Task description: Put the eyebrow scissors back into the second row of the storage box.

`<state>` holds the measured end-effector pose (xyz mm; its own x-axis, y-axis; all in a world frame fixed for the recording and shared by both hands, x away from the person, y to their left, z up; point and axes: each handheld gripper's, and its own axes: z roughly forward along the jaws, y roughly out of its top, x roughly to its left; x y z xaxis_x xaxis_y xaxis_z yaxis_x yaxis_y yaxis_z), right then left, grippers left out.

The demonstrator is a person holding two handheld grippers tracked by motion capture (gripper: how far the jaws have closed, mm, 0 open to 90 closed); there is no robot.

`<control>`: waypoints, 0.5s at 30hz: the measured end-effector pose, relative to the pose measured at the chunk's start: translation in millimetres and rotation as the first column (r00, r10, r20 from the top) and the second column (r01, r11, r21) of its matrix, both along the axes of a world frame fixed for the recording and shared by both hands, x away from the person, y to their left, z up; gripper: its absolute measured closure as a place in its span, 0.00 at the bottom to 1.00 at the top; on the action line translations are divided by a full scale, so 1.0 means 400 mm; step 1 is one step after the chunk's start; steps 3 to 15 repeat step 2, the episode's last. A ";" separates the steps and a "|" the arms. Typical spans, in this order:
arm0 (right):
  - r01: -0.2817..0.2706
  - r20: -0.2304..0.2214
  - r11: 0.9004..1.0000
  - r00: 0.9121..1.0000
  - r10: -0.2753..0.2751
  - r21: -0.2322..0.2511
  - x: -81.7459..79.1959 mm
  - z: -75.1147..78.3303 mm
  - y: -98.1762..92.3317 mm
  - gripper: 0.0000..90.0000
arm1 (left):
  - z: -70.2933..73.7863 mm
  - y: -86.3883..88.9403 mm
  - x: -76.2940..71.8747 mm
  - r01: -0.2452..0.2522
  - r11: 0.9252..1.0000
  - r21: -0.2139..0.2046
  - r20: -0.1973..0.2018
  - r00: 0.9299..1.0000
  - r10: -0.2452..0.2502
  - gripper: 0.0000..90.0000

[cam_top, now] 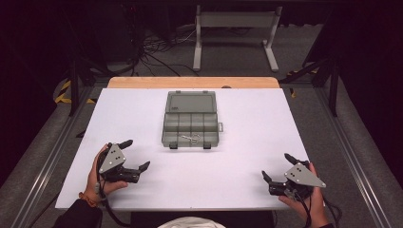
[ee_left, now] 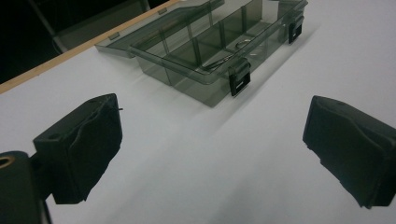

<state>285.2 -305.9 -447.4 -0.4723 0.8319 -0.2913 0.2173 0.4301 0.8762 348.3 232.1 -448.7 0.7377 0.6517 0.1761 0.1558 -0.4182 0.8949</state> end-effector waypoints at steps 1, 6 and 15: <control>0.004 -0.003 1.000 1.000 -0.004 0.005 0.001 0.000 -0.001 0.08 | 0.000 -0.001 0.001 -0.003 1.000 0.002 0.000 1.000 0.003 0.06; 0.007 -0.010 1.000 1.000 -0.007 0.018 0.002 0.001 -0.004 0.07 | 0.000 -0.001 0.002 -0.004 1.000 0.004 -0.002 1.000 0.004 0.06; 0.007 -0.010 1.000 1.000 -0.007 0.018 0.002 0.001 -0.004 0.07 | 0.000 -0.001 0.002 -0.004 1.000 0.004 -0.002 1.000 0.004 0.06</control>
